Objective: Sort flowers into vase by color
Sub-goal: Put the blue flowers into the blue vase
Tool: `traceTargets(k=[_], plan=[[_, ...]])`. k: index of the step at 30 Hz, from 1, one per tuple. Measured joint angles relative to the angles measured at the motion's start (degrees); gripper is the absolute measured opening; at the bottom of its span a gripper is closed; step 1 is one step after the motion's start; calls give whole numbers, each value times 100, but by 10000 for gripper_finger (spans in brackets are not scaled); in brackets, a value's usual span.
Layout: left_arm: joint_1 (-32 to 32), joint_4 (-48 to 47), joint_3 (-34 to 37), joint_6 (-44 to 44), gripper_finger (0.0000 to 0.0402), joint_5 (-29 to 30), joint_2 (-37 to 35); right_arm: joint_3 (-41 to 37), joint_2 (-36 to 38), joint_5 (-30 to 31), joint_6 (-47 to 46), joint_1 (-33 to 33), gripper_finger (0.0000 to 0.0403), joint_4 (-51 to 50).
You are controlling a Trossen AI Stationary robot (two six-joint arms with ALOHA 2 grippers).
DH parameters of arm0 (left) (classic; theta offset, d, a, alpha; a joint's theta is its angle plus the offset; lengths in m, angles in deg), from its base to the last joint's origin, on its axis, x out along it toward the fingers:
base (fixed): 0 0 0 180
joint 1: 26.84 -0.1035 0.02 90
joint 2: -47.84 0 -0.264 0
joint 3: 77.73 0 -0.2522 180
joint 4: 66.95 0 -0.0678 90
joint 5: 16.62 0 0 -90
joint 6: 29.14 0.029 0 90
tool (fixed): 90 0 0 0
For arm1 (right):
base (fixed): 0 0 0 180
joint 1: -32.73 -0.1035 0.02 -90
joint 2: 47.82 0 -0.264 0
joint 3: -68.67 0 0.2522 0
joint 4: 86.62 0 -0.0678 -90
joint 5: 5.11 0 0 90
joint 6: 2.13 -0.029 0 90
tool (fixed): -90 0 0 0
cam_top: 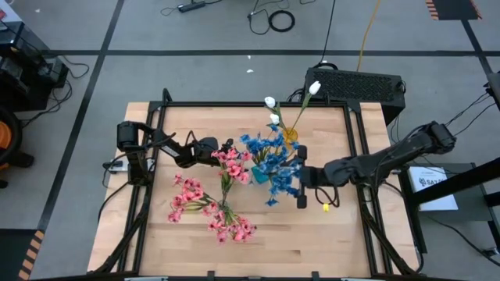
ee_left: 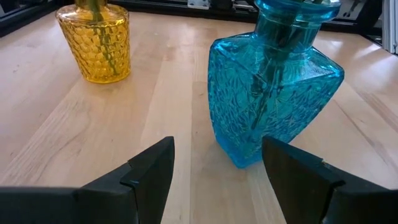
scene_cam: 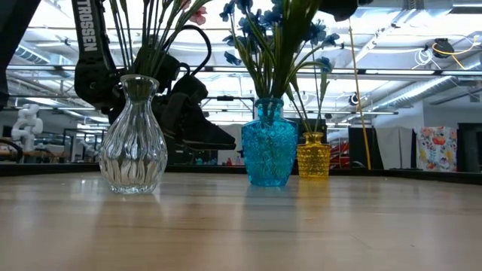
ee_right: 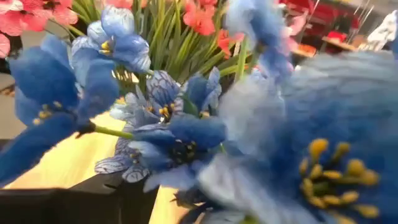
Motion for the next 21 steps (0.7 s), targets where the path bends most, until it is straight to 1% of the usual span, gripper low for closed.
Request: traceTargets(k=[3, 9, 12, 15, 18, 21], plan=[[0, -1, 0, 0, 248, 0, 0, 426, -84, 12, -230, -3, 304, -721], [0, -6, 0, 0, 248, 0, 0, 1423, -127, 136, -905, -54, 336, -2797], [0, -7, 0, 0, 248, 0, 0, 1895, -125, 127, -1194, -55, 341, -3783], [0, -4, 0, 0, 248, 0, 0, 2304, -127, 73, -1416, -55, 342, -4567], [0, -3, 0, 0, 248, 0, 0, 2613, -122, -182, -1620, -44, 342, -5127], [0, -1, 0, 0, 248, 2, 0, 2756, -145, -417, -1735, -42, 342, -5536]])
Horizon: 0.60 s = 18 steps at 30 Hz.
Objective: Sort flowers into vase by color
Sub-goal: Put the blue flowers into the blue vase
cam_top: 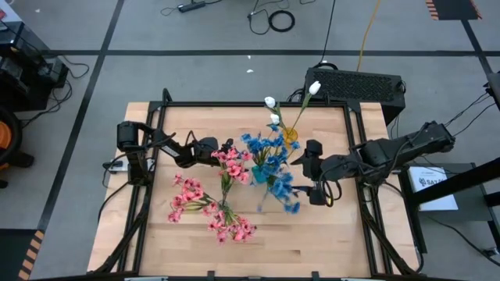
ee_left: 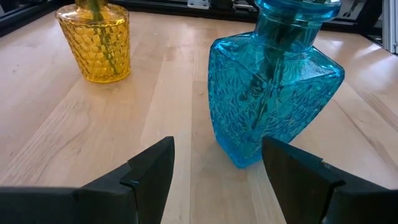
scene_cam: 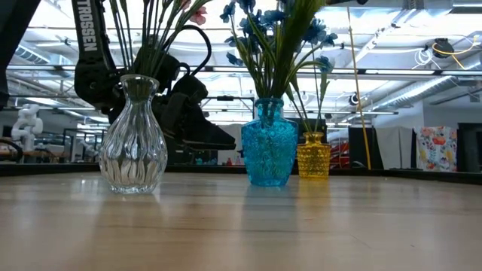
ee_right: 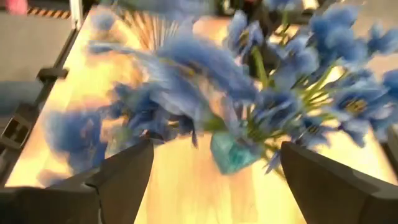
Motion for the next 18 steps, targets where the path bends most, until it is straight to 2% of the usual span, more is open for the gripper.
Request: traceTargets(k=[3, 9, 15, 18], plan=[[0, 0, 0, 0, 248, -2, 0, 114, -12, -40, -11, -1, 341, -403], [0, 3, 0, -2, 248, -2, 0, 127, -20, 280, -120, -3, 340, -573], [0, -2, 0, -2, 248, -1, 0, 573, 112, 1172, -224, -130, 332, -1204], [0, -4, 0, -2, 248, -2, 0, 904, 152, 1313, -266, -274, 321, -1425]])
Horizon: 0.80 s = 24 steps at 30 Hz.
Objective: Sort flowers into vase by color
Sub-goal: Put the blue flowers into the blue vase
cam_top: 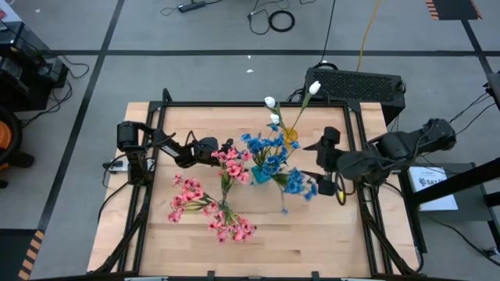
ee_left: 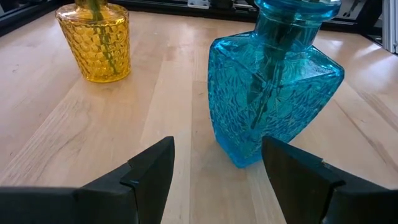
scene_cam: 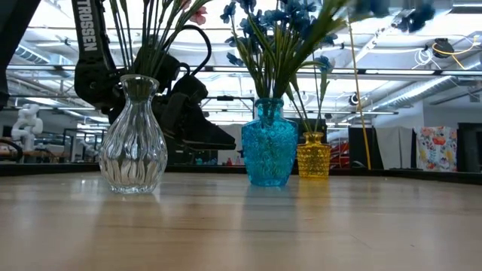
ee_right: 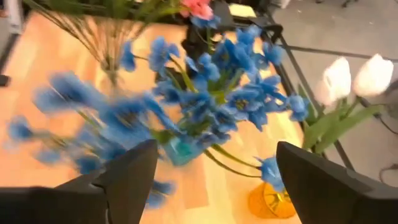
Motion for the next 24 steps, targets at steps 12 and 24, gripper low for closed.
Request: traceTargets(k=[12, 24], plan=[[0, -8, 0, -1, 248, 2, 0, -111, -35, 645, -2807, -1715, 249, -1147], [0, 11, 0, -4, 248, 0, 0, -508, -339, 1747, -6426, -3398, 156, -2216]])
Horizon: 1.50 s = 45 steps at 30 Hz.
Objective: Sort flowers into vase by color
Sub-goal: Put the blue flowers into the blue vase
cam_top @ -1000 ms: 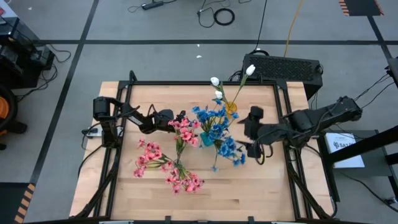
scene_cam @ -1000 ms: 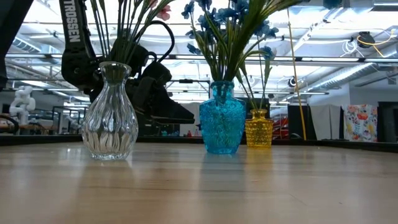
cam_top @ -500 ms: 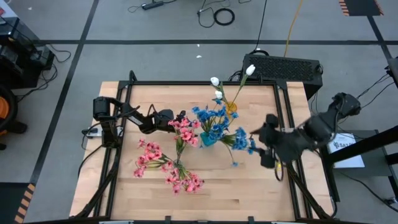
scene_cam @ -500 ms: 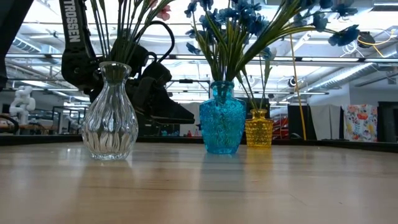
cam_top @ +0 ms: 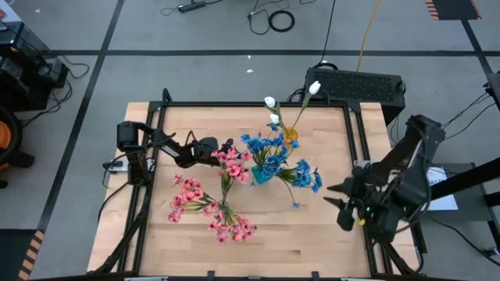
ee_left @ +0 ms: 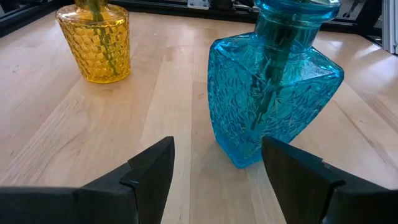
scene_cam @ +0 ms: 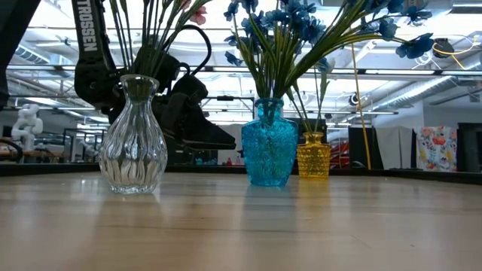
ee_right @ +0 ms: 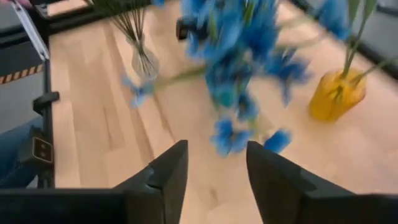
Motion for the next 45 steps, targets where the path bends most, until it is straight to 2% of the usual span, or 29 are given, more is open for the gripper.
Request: traceTargets(k=[3, 7, 11, 14, 16, 21, 25, 28, 34, 39, 45], plan=[[0, 5, 0, -1, 248, 1, 0, -671, -160, -114, -351, -98, 144, 742], [0, 7, 0, -1, 248, 2, 0, -1855, -387, -19, -493, -23, 147, 2911], [0, 4, 0, -1, 248, 1, 0, -3011, -848, 1096, 460, 227, 175, 5865], [0, 7, 0, -3, 248, 2, 0, -3562, -1227, 2005, 1109, 554, 206, 7513], [0, 8, 0, -5, 248, 2, 0, -3785, -1518, 2421, 1449, 797, 227, 8144], [0, -2, 0, -54, 248, 1, 0, -3841, -2208, 2748, 2438, 1406, 274, 9477], [0, 7, 0, -94, 248, 2, 0, -3838, -2612, 3418, 3267, 1590, 288, 10544], [0, 7, 0, -110, 248, 2, 0, -3841, -2730, 3783, 4004, 1600, 281, 11119], [0, 38, 0, -106, 248, 2, 0, -3640, -2723, 3811, 4966, 1682, 236, 11577], [0, 31, 0, -108, 248, 2, 0, -3370, -2723, 3765, 5295, 1813, 207, 11575], [0, 32, 0, -106, 248, 2, 0, -3294, -2723, 3768, 5403, 1886, 209, 11566]])
